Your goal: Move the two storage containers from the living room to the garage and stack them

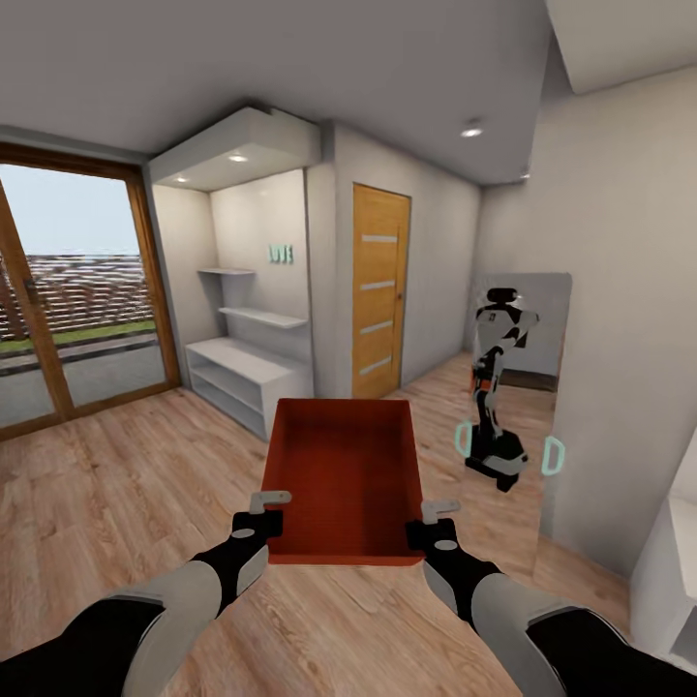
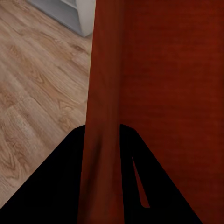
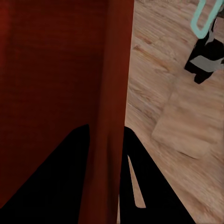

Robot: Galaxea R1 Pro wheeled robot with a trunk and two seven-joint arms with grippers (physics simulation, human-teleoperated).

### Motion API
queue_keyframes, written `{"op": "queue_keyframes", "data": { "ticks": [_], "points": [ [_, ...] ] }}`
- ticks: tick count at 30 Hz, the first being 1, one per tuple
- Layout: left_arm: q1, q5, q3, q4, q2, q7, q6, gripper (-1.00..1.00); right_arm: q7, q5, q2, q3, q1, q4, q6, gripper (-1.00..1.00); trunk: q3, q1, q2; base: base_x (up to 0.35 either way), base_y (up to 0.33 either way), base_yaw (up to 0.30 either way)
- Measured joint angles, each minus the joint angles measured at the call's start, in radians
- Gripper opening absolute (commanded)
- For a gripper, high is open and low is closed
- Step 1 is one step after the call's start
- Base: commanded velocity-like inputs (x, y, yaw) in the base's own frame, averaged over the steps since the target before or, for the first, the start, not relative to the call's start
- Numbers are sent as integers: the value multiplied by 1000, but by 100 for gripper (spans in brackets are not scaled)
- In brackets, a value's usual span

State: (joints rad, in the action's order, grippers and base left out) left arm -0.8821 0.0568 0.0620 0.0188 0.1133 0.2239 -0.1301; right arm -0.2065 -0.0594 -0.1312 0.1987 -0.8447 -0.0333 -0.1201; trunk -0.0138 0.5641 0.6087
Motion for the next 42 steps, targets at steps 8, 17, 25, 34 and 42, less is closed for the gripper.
{"op": "queue_keyframes", "data": {
  "ticks": [8, 17, 25, 34, 42],
  "points": [
    [0, 0, 0, -1, 0, 0, -1, -100, 0, 0, 0, 0, 0, 0, 0, -100, 0, 0, 0, 323, 0, 0],
    [0, 0, 0, -1, 0, 0, -1, -100, 0, 0, 0, 0, 0, 0, 0, -100, 0, 0, 0, 323, 0, 0],
    [0, 0, 0, 0, 0, 0, -1, -100, 0, 0, 0, 0, 0, 0, 0, -100, 0, 0, 0, 323, 40, 0],
    [0, 0, 0, 0, 0, 0, 0, -100, 0, -1, 0, 0, 0, 0, 0, -100, 0, 0, 0, 323, 110, 0],
    [0, 0, 0, 0, 0, 0, 0, -100, 0, -1, 0, 1, 0, 0, 0, -100, 0, 0, 0, 323, 141, 0]
  ]
}}
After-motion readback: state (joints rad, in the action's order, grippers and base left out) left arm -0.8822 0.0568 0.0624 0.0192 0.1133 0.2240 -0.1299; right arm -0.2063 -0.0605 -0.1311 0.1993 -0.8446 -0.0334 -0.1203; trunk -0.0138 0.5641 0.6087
